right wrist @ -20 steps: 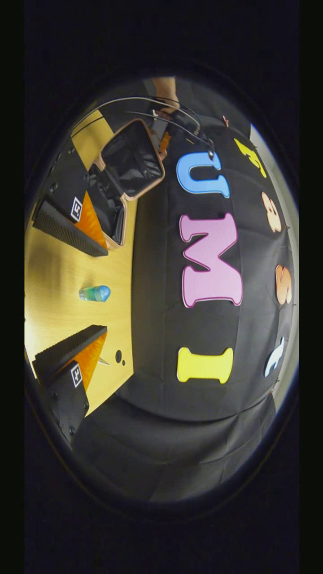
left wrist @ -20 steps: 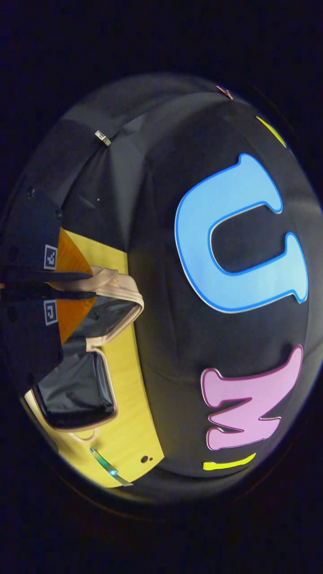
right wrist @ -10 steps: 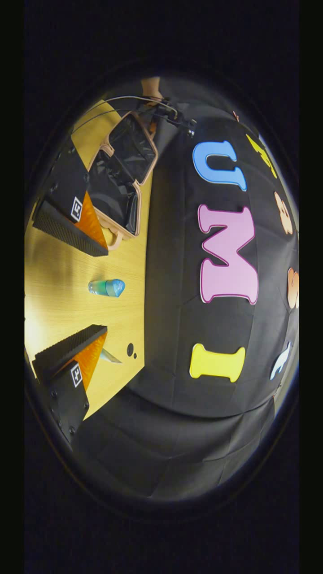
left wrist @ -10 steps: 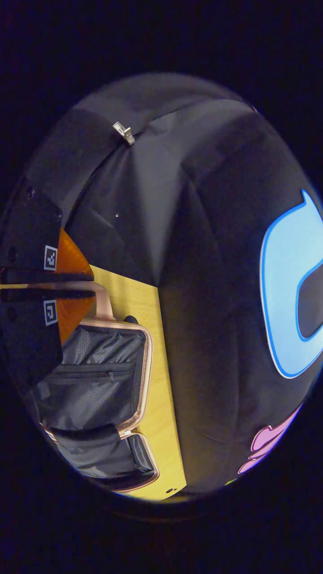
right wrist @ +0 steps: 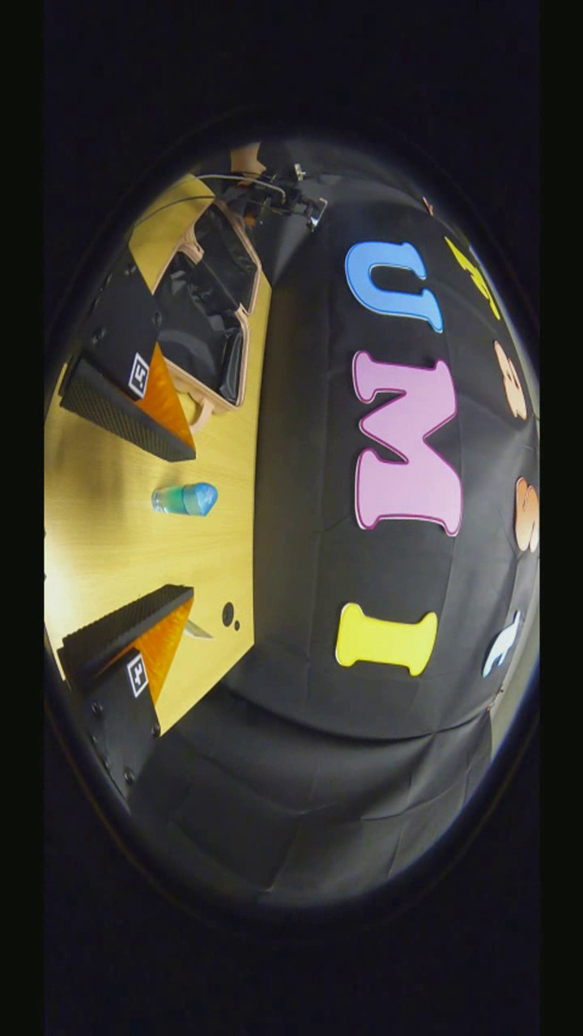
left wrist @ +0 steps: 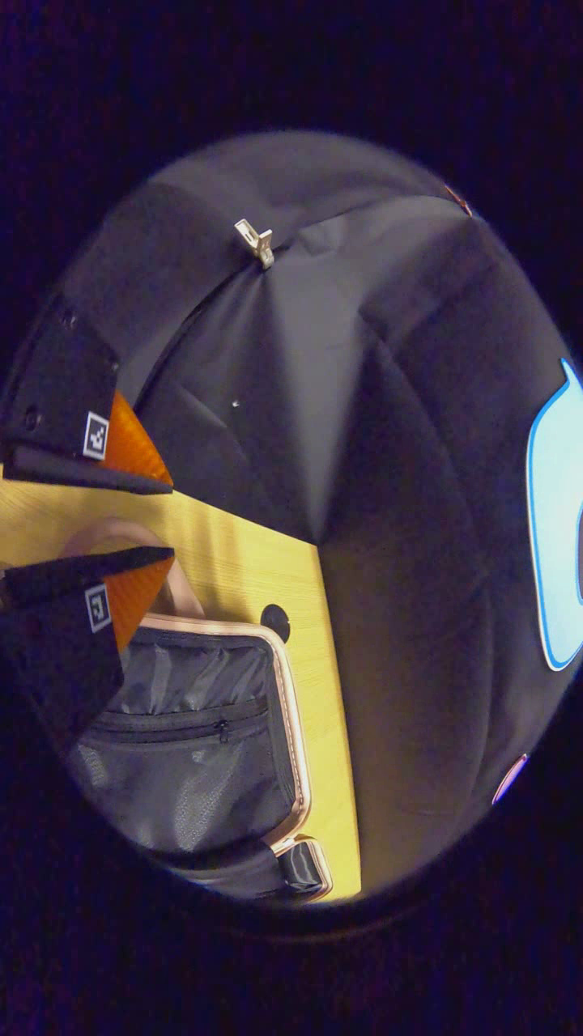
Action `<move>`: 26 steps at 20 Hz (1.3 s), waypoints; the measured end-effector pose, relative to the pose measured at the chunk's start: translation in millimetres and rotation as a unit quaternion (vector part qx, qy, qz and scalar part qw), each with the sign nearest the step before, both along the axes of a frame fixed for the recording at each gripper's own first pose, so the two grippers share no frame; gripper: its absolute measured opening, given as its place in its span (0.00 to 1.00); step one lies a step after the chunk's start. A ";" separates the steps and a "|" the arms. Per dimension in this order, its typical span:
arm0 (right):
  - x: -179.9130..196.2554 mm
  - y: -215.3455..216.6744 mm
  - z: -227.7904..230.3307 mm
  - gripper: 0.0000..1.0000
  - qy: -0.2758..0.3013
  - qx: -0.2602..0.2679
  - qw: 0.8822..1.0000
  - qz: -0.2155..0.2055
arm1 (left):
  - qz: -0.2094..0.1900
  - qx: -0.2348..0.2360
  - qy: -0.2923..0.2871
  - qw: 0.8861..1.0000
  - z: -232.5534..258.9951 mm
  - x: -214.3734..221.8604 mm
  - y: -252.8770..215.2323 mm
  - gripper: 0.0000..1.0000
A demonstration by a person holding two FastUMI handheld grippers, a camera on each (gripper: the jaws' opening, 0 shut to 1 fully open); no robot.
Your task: First open the suitcase, pack the skin care products into it, and then close the suitcase.
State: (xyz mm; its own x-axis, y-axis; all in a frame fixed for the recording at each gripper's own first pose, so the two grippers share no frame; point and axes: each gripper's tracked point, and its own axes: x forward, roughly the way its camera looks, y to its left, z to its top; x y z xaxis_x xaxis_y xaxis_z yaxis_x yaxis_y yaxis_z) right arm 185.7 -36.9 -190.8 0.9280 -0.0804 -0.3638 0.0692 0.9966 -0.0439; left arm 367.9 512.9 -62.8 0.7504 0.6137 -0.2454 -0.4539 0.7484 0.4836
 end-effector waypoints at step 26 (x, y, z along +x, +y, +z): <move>-11.1 -154.1 -28.9 0.97 -0.014 0.023 0.997 -0.071 | -0.426 -0.178 -0.051 0.886 -106.1 -15.1 -646.4 0.98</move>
